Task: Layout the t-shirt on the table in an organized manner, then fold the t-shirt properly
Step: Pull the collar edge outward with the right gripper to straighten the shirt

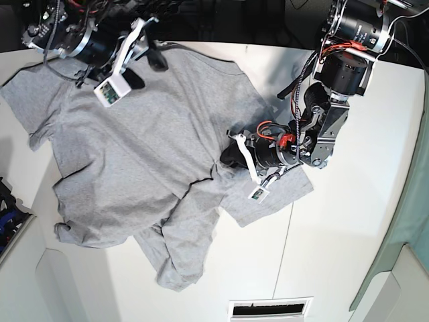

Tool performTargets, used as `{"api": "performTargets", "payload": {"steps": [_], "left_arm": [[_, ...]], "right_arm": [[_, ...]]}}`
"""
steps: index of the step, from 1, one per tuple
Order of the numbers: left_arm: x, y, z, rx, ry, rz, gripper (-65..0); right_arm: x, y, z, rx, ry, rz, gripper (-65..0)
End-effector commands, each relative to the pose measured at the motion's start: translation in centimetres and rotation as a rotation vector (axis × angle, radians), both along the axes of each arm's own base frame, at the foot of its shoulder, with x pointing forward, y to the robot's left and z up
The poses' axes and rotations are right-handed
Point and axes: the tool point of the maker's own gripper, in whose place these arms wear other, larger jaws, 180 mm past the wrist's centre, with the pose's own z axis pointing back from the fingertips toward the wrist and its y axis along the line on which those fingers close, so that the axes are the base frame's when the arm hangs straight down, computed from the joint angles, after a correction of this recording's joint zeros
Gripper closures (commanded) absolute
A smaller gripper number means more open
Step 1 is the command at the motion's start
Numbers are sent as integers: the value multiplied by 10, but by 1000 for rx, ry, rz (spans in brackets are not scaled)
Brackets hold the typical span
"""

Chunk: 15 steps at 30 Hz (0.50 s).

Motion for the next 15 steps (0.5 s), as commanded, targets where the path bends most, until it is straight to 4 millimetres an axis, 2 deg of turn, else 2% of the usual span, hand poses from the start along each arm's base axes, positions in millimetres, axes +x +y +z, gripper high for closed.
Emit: {"api": "performTargets", "payload": {"steps": [1,3,6,10,15], "left_arm": [[-17,33,-26,183,89,5,-109],[-18,33,-26,183,91,5,-109],[-17,33,-26,182,88,6,-109],[-18,32,-26,178,85,7,-109],[-18,33,-27,182,89,6,-109]], "right_arm": [[5,-4,2,-1,-17,-7,-325],[9,-13,-5,-15,-2,-31,-325],[-1,-18,-20,-32,57,-34,-325],[-26,-23,-40,-43,161,-33,-325],[-66,-12,-44,38,258,-19,-325]]}}
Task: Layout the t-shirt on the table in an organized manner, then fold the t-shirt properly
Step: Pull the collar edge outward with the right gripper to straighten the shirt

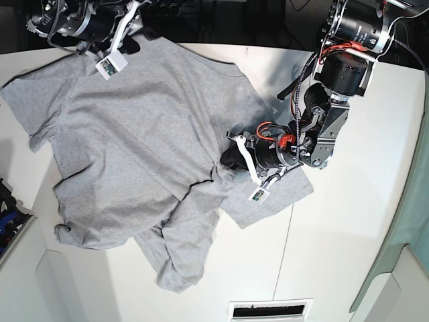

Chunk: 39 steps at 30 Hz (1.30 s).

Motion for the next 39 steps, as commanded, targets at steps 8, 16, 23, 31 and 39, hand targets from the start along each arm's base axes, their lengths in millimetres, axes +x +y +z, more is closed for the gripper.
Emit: {"api": "performTargets", "payload": {"steps": [8,16,23,31,39], "left_arm": [[-18,34,-27,187,95,1,-109],[-27,27,-26,146,146,-15,-109],[-14,30,7,96,81,-26,-109],[-3,44,62,111,-78,-77,-109],[15,56,78,121,-170,-34,-109]], "right_arm": [[-58,3,-4,28,118,2,-325],[-51,12,5,90,93,-27,-325],[2,11,27,92,-58,-32,-325],[102,-54,64,18,-313,-297,-325],[168,-129,68,-109,-443,-565,-325]]}}
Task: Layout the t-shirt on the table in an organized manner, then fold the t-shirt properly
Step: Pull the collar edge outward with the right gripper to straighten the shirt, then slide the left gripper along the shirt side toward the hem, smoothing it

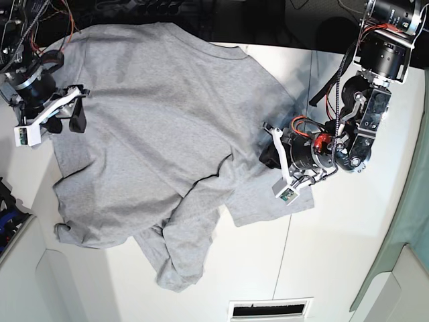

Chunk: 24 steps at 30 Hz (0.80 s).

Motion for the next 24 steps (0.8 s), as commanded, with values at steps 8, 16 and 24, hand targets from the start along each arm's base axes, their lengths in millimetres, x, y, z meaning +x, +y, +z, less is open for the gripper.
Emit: {"api": "performTargets", "payload": {"steps": [8,16,24], "left_arm": [[70,17,42,61,-259,119,-109],[115,53,14,81,-212,270,-108],[78,87,-46,170,17,329,-108]], "right_arm": [[62,-16,-17,99,-18,-86,-322],[101,-25,-33,134,-1,-128,-160],[93,-33,-76,106,103,-155,-160]]}}
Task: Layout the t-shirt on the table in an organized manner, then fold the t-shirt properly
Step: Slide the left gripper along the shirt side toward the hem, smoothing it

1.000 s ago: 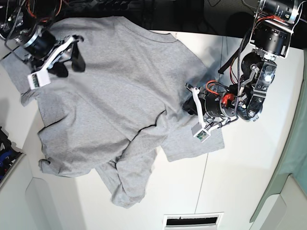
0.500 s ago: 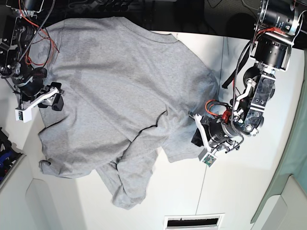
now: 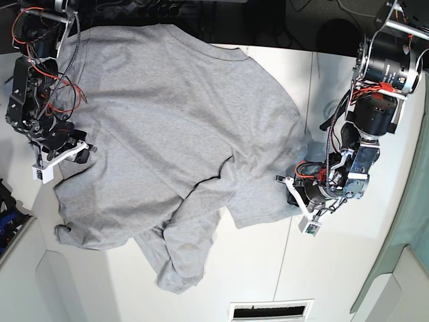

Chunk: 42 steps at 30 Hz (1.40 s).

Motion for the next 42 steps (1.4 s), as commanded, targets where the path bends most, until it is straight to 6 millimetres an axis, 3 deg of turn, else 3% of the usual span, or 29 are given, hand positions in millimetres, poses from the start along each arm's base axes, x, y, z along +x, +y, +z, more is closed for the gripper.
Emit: {"api": "performTargets", "payload": {"steps": [1,11,14,19,25,28,31,34,37,42], "left_arm": [[-10,18,-9,62,72,20,-108],[-106,103,-54,158,348,101,-108],[-130,111,-62,131,396,97,-108],[-175,98,-76,28,503,76,-108],[-220,63,-84,-84,563,17,-109],[-236,42,-81,-112,553,-43,-109],[-243,24,-73,-112,525,-127,-109],[-235,8,-59,-118,464,-186,-109],[-209,-5,-33,-116,363,-243,-109],[-150,-16,21,-60,144,-286,-109]], "right_arm": [[6,-10,7,-27,-17,-2,-160],[-7,-43,6,-94,20,-8,-160],[-9,-55,9,-107,29,-13,-160],[-23,-62,7,-66,114,-13,-160],[-32,-58,3,-35,141,-11,-160],[-46,-55,0,-22,146,-6,-160],[-60,-50,2,-15,136,6,-160],[-69,-46,11,-37,108,32,-160],[-66,-44,32,-74,50,57,-160],[-45,-46,72,-119,-72,64,-160]]}}
